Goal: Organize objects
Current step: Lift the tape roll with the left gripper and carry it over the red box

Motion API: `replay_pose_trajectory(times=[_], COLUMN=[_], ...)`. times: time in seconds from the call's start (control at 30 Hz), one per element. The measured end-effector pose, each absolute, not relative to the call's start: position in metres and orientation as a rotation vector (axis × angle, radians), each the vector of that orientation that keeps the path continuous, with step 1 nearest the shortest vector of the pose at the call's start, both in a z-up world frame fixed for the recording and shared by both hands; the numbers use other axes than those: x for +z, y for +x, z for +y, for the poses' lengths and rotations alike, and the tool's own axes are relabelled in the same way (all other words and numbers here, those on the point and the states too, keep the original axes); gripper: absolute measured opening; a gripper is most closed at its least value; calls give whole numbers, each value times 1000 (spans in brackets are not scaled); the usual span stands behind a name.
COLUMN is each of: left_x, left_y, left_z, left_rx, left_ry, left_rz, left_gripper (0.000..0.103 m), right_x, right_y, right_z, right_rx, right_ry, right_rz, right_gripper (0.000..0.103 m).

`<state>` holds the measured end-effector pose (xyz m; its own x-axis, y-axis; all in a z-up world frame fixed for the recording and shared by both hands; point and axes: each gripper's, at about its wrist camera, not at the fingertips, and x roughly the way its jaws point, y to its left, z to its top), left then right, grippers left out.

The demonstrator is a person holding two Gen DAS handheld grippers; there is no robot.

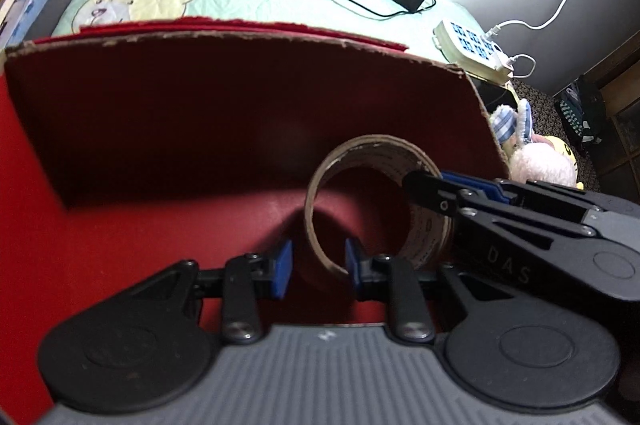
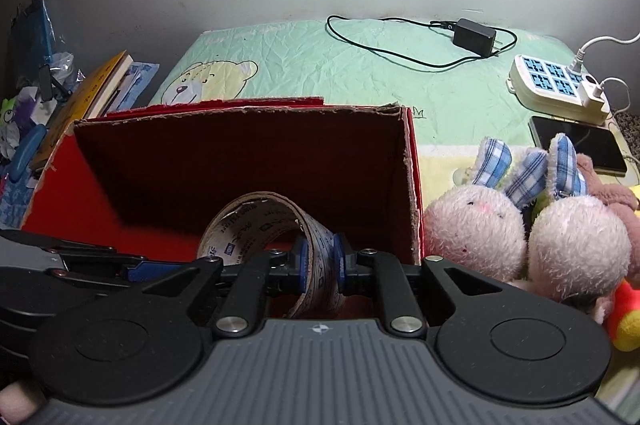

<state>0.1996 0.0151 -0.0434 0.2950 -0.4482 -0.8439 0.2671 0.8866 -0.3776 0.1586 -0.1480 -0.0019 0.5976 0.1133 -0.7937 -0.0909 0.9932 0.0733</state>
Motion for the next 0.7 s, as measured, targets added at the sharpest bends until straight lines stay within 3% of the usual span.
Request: replay_pose_trajectory(times=[0.23, 0.4, 0.7], left_x=[-47, -37, -17], left_y=[201, 192, 172], left_z=[19, 29, 54], left_rx=[-444, -402, -292], left_ry=[-189, -157, -100], left_rz=[1182, 1135, 1051], left_gripper=[22, 22, 22], right_x=[-2, 6, 4], right_y=[159, 160, 167], right_z=[-148, -162, -153], right_rx=[126, 149, 321], right_ry=[-3, 117, 278], right_rz=[881, 888, 1063], right_gripper=[25, 25, 24])
